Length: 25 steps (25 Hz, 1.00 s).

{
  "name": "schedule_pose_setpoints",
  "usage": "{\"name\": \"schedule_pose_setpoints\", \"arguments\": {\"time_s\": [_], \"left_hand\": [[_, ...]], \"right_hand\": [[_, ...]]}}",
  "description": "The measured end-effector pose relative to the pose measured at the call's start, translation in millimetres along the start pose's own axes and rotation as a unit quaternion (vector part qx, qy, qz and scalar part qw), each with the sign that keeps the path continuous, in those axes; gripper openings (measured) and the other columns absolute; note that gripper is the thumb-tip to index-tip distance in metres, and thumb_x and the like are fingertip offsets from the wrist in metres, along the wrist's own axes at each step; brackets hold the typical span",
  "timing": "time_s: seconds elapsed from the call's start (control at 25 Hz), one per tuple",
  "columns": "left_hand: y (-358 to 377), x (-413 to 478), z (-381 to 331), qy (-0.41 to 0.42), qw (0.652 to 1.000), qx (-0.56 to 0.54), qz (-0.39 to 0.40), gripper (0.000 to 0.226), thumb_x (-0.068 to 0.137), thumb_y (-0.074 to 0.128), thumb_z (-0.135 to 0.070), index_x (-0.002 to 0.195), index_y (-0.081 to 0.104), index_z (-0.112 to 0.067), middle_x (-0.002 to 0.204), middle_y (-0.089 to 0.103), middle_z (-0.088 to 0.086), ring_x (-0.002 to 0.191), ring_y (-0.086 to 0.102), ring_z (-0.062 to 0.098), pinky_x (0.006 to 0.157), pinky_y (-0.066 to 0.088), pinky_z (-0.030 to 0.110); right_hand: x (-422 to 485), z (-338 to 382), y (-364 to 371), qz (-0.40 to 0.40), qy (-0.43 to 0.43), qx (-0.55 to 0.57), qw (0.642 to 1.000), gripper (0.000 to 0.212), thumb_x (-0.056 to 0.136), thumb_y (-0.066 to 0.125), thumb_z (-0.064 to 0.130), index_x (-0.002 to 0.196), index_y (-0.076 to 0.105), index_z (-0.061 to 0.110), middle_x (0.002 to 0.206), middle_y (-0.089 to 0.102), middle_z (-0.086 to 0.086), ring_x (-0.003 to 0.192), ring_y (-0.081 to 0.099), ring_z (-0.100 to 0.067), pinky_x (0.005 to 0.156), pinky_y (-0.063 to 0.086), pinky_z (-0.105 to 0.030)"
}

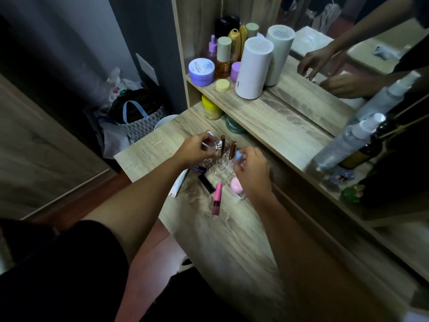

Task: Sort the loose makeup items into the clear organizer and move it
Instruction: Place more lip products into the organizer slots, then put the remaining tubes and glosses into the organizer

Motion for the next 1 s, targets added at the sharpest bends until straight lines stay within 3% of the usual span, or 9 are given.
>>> {"name": "schedule_pose_setpoints", "arguments": {"time_s": [0.08, 0.12, 0.2, 0.32, 0.44, 0.6, 0.8, 0.88, 1.0], "left_hand": [[-4, -7, 7, -0.009, 1.000, -0.002, 0.005, 0.036, 0.076, 0.074, -0.009, 0.110, 0.062, -0.006, 0.108, 0.068, 0.011, 0.077, 0.060, 0.015, 0.055, 0.040, -0.003], [-7, -11, 13, -0.015, 1.000, 0.001, 0.004, 0.035, 0.077, 0.073, -0.010, 0.110, 0.062, -0.007, 0.108, 0.068, 0.012, 0.079, 0.061, 0.015, 0.057, 0.041, 0.001], [-15, -20, 27, -0.027, 1.000, 0.014, -0.005, 0.030, 0.078, 0.071, -0.012, 0.107, 0.065, -0.007, 0.106, 0.070, 0.013, 0.083, 0.063, 0.017, 0.069, 0.043, 0.014], [-27, -34, 49, -0.040, 0.998, 0.035, -0.017, 0.022, 0.079, 0.071, -0.014, 0.099, 0.068, -0.005, 0.098, 0.072, 0.015, 0.088, 0.067, 0.026, 0.076, 0.045, 0.024], [-33, -45, 76, -0.059, 0.996, 0.059, -0.026, 0.019, 0.083, 0.067, -0.017, 0.098, 0.069, -0.004, 0.097, 0.072, 0.015, 0.089, 0.066, 0.026, 0.076, 0.045, 0.025], [-42, -45, 109, -0.083, 0.989, 0.115, -0.046, 0.024, 0.086, 0.060, -0.011, 0.109, 0.067, -0.006, 0.111, 0.069, 0.018, 0.099, 0.065, 0.030, 0.085, 0.046, 0.031], [-31, -21, 108, 0.026, 0.977, 0.209, 0.023, 0.042, 0.093, 0.045, -0.005, 0.135, 0.046, -0.007, 0.146, 0.042, 0.018, 0.131, 0.045, 0.028, 0.110, 0.028, 0.029], [-24, -12, 107, 0.061, 0.967, 0.238, 0.061, 0.044, 0.094, 0.042, -0.006, 0.139, 0.040, -0.009, 0.150, 0.036, 0.016, 0.134, 0.041, 0.027, 0.112, 0.026, 0.029], [-19, -4, 108, 0.088, 0.960, 0.256, 0.075, 0.042, 0.094, 0.044, -0.009, 0.136, 0.045, -0.009, 0.146, 0.043, 0.016, 0.128, 0.045, 0.031, 0.110, 0.030, 0.033]], "right_hand": [[-13, 3, 9, 0.018, -0.006, 0.002, 1.000, 0.019, 0.085, 0.064, 0.014, 0.103, 0.060, 0.010, 0.104, 0.063, -0.009, 0.087, 0.057, -0.018, 0.072, 0.040, -0.020], [-19, 5, 17, 0.038, -0.013, -0.004, 0.999, 0.020, 0.085, 0.064, 0.015, 0.104, 0.060, 0.011, 0.105, 0.063, -0.009, 0.092, 0.059, -0.022, 0.081, 0.043, -0.027], [-31, 11, 34, 0.072, -0.030, -0.005, 0.997, 0.022, 0.085, 0.063, 0.014, 0.107, 0.061, 0.011, 0.108, 0.063, -0.010, 0.101, 0.059, -0.025, 0.093, 0.036, -0.033], [-37, 16, 57, 0.121, -0.041, -0.015, 0.992, 0.023, 0.088, 0.058, 0.013, 0.111, 0.062, 0.009, 0.114, 0.063, -0.013, 0.105, 0.059, -0.030, 0.093, 0.040, -0.034], [-36, 27, 81, 0.156, -0.069, -0.046, 0.984, 0.026, 0.091, 0.053, 0.013, 0.115, 0.062, 0.009, 0.116, 0.063, -0.015, 0.106, 0.059, -0.031, 0.090, 0.043, -0.032], [-23, 55, 112, 0.179, -0.120, -0.111, 0.970, 0.032, 0.096, 0.041, 0.005, 0.126, 0.052, 0.008, 0.124, 0.059, -0.013, 0.107, 0.060, -0.029, 0.091, 0.051, -0.038], [-12, 66, 134, 0.188, -0.165, -0.194, 0.949, 0.041, 0.093, 0.035, -0.006, 0.133, 0.040, 0.002, 0.130, 0.054, -0.016, 0.116, 0.055, -0.030, 0.095, 0.047, -0.036], [-10, 65, 138, 0.192, -0.170, -0.215, 0.942, 0.042, 0.091, 0.037, -0.008, 0.132, 0.040, -0.001, 0.130, 0.054, -0.019, 0.118, 0.053, -0.032, 0.097, 0.044, -0.036], [-9, 65, 142, 0.191, -0.169, -0.233, 0.938, 0.037, 0.092, 0.036, -0.005, 0.128, 0.042, -0.001, 0.127, 0.054, -0.020, 0.116, 0.052, -0.033, 0.094, 0.046, -0.037]]}}
Point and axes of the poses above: each hand's wrist, its own x-axis towards the middle knuckle, its own y-axis out of the palm, z = x × y, the point moved 7 cm from there along x, towards the middle knuckle
